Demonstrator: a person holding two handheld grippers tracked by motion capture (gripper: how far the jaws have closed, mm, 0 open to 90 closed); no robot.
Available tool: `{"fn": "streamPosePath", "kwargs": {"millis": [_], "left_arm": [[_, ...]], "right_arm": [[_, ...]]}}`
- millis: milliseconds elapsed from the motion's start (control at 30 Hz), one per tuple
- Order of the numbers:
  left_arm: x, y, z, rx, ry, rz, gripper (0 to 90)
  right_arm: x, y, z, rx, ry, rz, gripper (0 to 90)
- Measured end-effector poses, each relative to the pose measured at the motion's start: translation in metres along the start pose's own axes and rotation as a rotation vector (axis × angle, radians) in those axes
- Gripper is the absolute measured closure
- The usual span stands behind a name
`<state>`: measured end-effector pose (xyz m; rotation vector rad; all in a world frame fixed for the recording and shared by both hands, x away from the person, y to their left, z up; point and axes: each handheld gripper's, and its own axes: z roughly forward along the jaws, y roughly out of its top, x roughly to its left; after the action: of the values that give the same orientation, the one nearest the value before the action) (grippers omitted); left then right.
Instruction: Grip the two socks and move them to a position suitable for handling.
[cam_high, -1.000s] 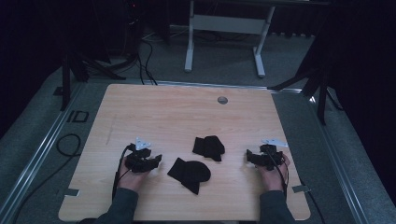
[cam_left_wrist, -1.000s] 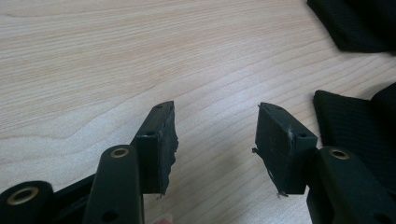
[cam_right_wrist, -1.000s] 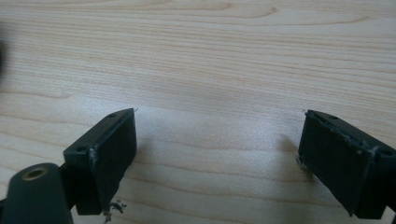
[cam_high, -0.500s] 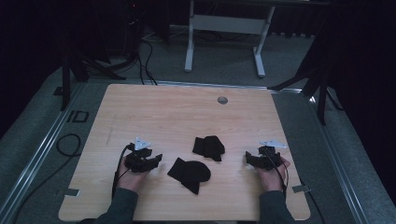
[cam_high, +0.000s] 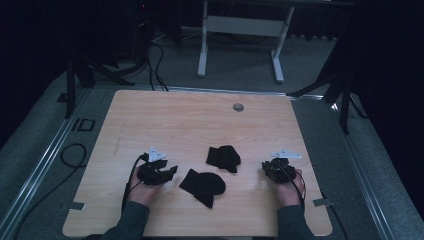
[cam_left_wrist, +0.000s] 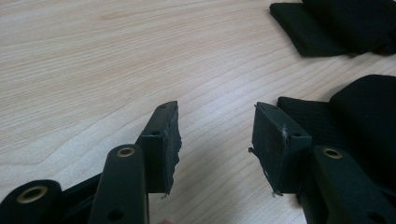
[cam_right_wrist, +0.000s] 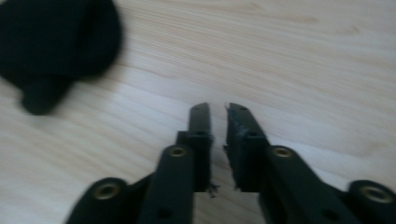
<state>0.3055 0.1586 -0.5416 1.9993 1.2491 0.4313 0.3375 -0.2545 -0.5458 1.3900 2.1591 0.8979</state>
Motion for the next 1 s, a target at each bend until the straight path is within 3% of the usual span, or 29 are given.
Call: {"fn": "streamPosePath", "kwargs": {"millis": [100, 267, 367, 433, 700, 1000], "left_arm": [[0.000, 0.000, 0.000, -0.005, -0.005, -0.006, 51.8], [0.003, 0.001, -0.002, -0.015, -0.028, -0.039, 51.6], [0.004, 0.002, -0.002, -0.021, -0.038, -0.052, 51.7], [0.002, 0.003, -0.002, -0.016, -0.007, -0.036, 51.6], [0.000, 0.004, -0.002, -0.020, -0.021, -0.042, 52.2], [-0.004, 0.005, -0.002, -0.011, -0.022, -0.012, 53.0]], "right_arm": [[0.012, 0.005, -0.004, -0.011, 0.022, -0.057, 88.9], [0.033, 0.011, -0.011, -0.024, 0.054, -0.141, 89.9], [0.044, 0.014, -0.015, -0.040, 0.085, -0.169, 90.0], [0.050, 0.016, -0.016, -0.047, 0.108, -0.176, 90.0], [0.077, 0.018, -0.017, -0.068, 0.229, -0.198, 90.0], [0.115, 0.014, -0.007, -0.028, 0.336, -0.281, 89.9]]}}
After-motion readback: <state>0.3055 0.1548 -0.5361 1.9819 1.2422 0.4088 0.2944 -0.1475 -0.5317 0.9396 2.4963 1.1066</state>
